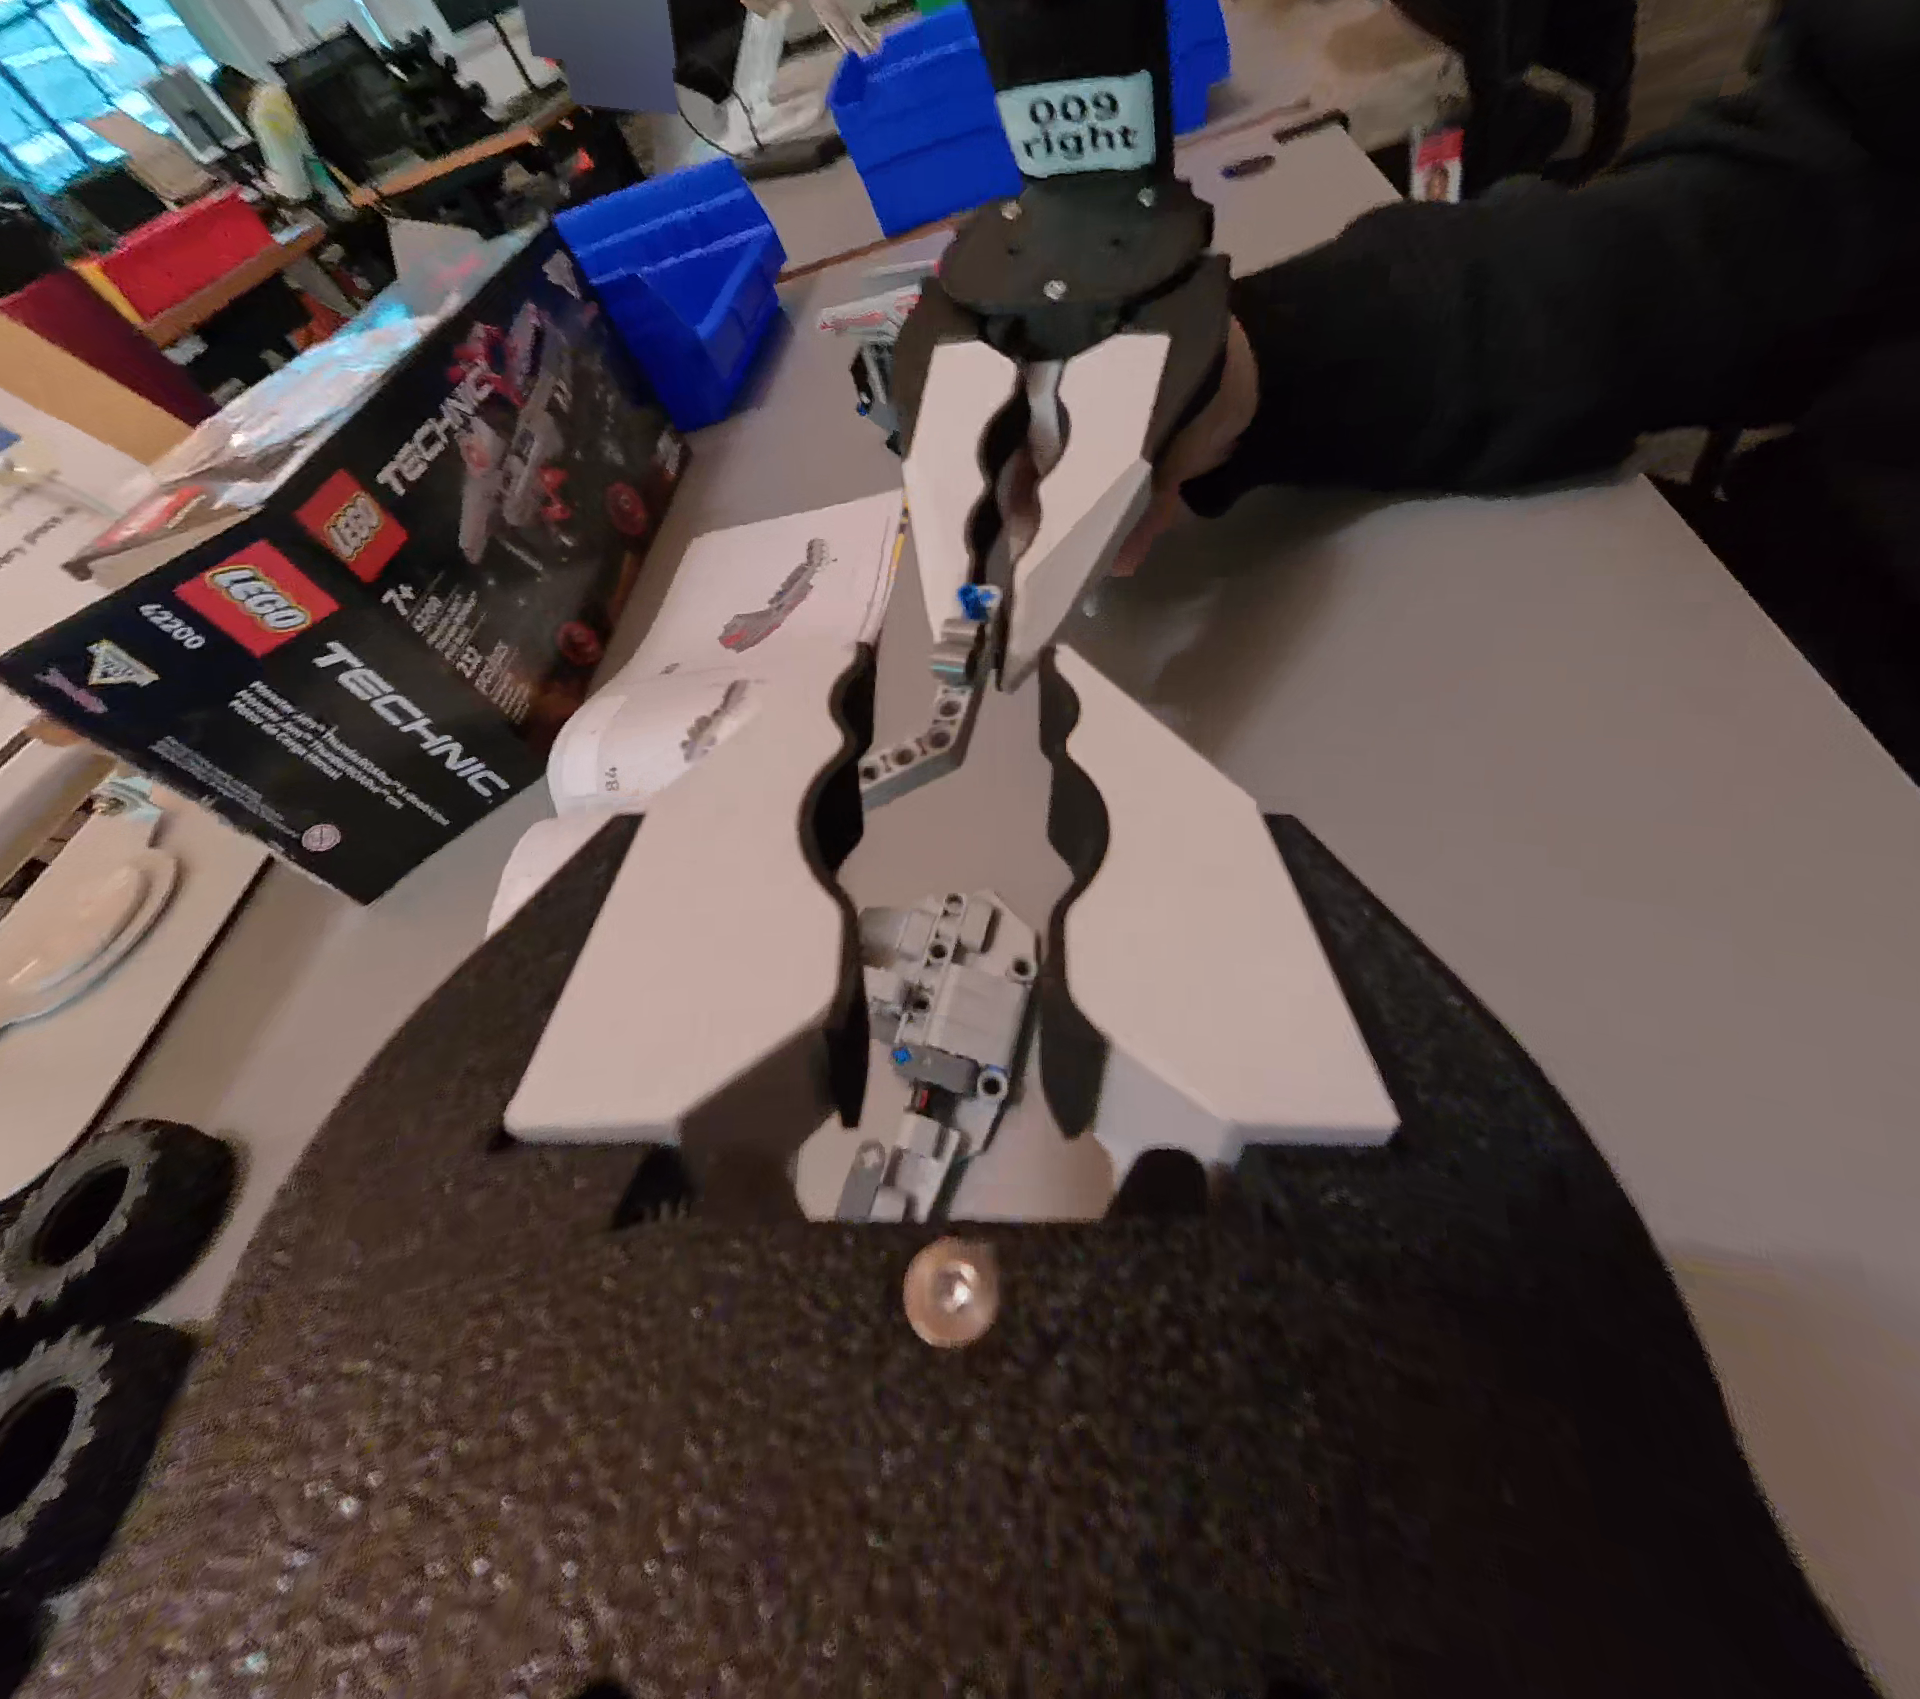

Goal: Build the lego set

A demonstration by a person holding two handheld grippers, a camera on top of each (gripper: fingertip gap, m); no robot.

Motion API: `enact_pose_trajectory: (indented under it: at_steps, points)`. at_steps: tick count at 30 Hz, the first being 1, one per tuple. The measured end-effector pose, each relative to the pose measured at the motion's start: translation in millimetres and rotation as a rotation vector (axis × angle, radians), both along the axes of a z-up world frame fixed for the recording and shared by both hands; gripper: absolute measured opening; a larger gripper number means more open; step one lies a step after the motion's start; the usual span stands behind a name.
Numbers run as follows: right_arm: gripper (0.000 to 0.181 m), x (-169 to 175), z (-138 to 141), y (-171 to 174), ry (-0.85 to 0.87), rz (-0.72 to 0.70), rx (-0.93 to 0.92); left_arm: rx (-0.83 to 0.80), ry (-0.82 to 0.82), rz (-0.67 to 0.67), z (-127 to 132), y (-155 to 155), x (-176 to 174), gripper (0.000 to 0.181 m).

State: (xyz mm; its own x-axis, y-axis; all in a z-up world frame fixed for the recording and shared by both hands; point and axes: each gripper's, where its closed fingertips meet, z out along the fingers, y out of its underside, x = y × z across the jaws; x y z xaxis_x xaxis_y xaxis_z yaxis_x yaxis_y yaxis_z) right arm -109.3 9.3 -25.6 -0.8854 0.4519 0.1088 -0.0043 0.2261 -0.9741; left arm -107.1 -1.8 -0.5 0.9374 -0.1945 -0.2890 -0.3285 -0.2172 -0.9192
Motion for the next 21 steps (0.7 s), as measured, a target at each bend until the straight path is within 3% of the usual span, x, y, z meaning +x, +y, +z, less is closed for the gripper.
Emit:
enact_pose_trajectory:
  at_steps: [9,13,21]
  points:
    - [0.004,3.6,-5.2,-8.4,0.101,0.007,0.117,-0.219,0.121,-0.004,-18.5,3.9,13.1,0.022]
    - [0.004,7.7,-3.8,-13.1,0.117,0.031,0.118,-0.289,0.189,0.074,-23.2,-0.6,1.2,0.021]
    - [0.004,12.2,-0.3,-17.5,0.131,0.059,0.096,-0.302,0.072,0.026,-29.3,1.9,8.8,0.005]
